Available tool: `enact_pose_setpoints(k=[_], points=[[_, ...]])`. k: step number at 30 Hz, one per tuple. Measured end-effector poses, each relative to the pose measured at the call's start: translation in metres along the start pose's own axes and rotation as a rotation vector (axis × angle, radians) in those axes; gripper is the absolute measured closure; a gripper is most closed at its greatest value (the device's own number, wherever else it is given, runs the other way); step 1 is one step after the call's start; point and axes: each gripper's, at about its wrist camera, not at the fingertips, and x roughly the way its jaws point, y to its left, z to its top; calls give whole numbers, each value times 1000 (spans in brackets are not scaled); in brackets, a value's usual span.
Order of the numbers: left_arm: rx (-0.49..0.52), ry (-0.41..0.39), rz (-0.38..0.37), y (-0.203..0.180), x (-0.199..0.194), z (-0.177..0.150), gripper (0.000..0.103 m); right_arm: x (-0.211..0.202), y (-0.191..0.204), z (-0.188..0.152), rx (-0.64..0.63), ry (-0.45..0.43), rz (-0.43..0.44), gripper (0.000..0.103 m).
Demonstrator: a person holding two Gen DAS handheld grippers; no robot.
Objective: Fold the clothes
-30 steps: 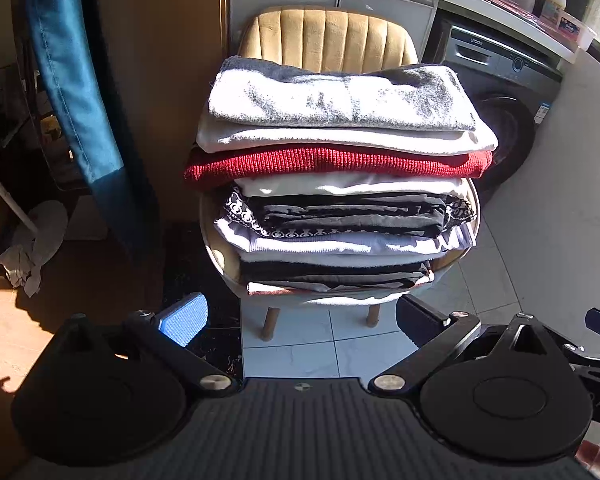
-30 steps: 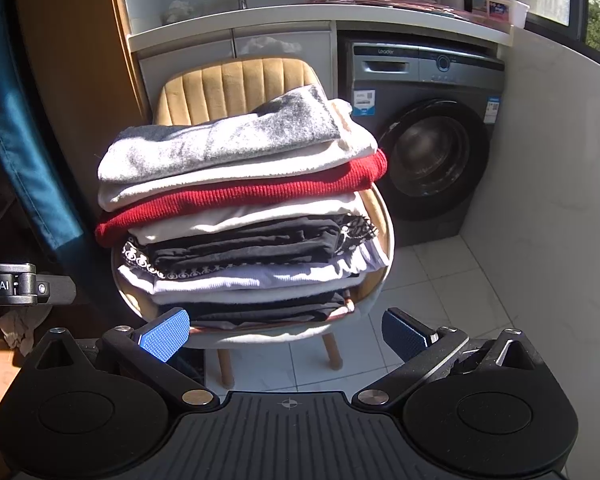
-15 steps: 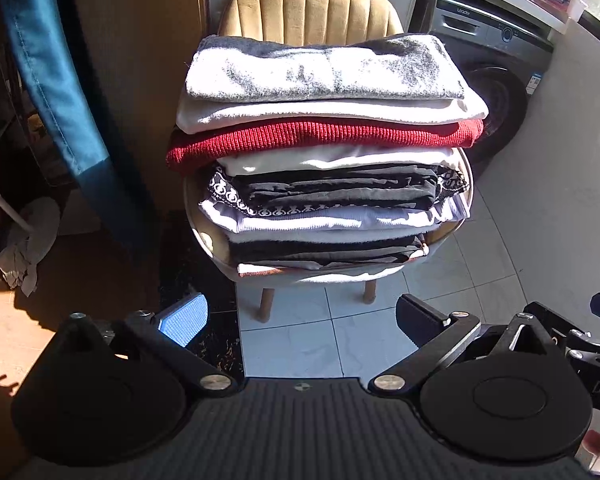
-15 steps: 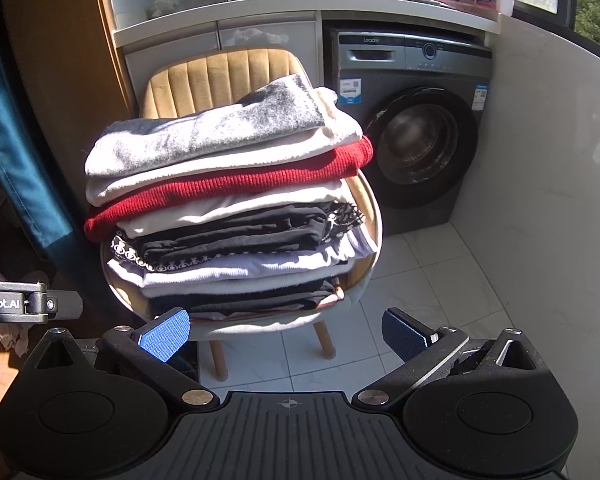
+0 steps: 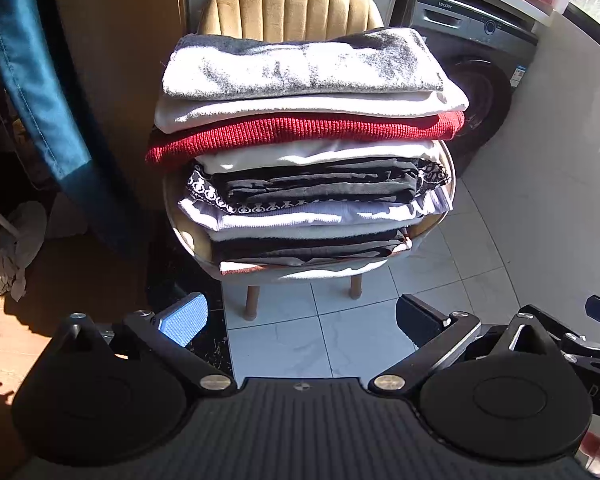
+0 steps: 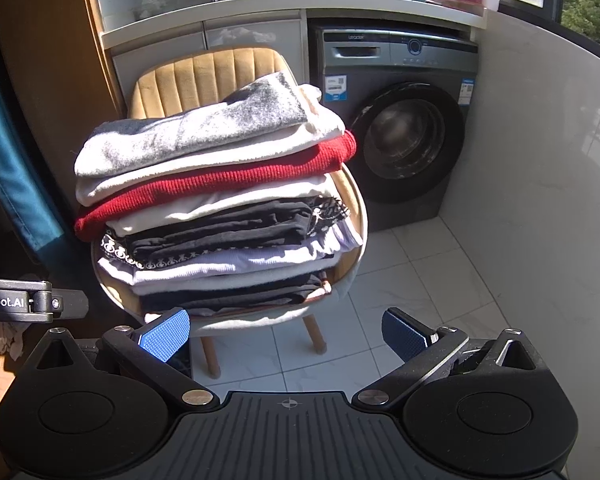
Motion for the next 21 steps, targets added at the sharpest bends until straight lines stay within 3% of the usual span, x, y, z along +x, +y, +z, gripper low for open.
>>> enact_pose_setpoints(k=[21], points=[[-1, -23, -23, -8, -6, -1, 0, -8, -9, -1, 28, -14, -5, 1]])
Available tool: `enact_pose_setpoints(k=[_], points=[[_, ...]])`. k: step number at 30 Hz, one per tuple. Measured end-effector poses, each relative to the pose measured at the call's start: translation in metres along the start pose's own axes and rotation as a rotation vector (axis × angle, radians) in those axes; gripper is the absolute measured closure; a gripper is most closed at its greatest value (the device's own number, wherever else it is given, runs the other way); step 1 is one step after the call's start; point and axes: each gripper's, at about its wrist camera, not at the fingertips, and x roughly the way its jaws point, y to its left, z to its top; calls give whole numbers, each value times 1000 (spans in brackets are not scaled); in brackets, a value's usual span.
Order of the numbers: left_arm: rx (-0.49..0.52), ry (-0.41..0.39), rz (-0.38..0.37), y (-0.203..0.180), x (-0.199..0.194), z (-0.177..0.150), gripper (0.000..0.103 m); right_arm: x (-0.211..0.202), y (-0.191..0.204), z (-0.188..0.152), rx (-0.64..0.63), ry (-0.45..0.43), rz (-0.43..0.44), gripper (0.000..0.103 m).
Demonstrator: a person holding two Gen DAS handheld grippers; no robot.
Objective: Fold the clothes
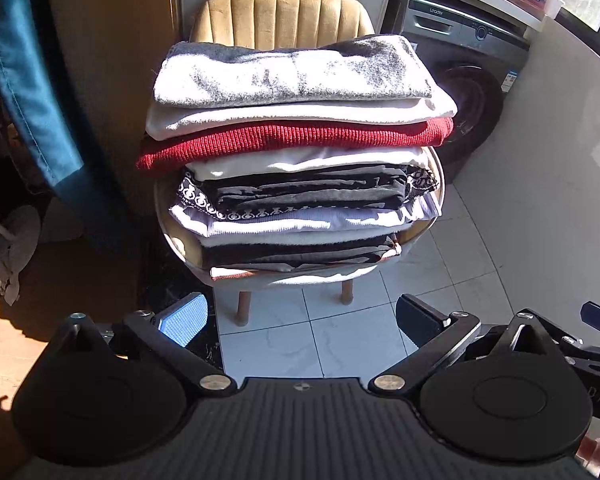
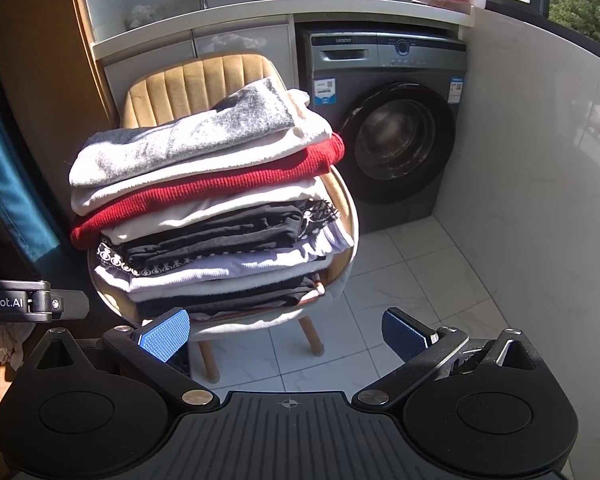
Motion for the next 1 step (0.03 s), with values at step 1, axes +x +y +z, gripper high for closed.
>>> enact_pose_setpoints(k=[1], points=[[-3, -6, 0, 0, -1, 0, 0, 0, 0, 0, 0, 0, 1, 1]])
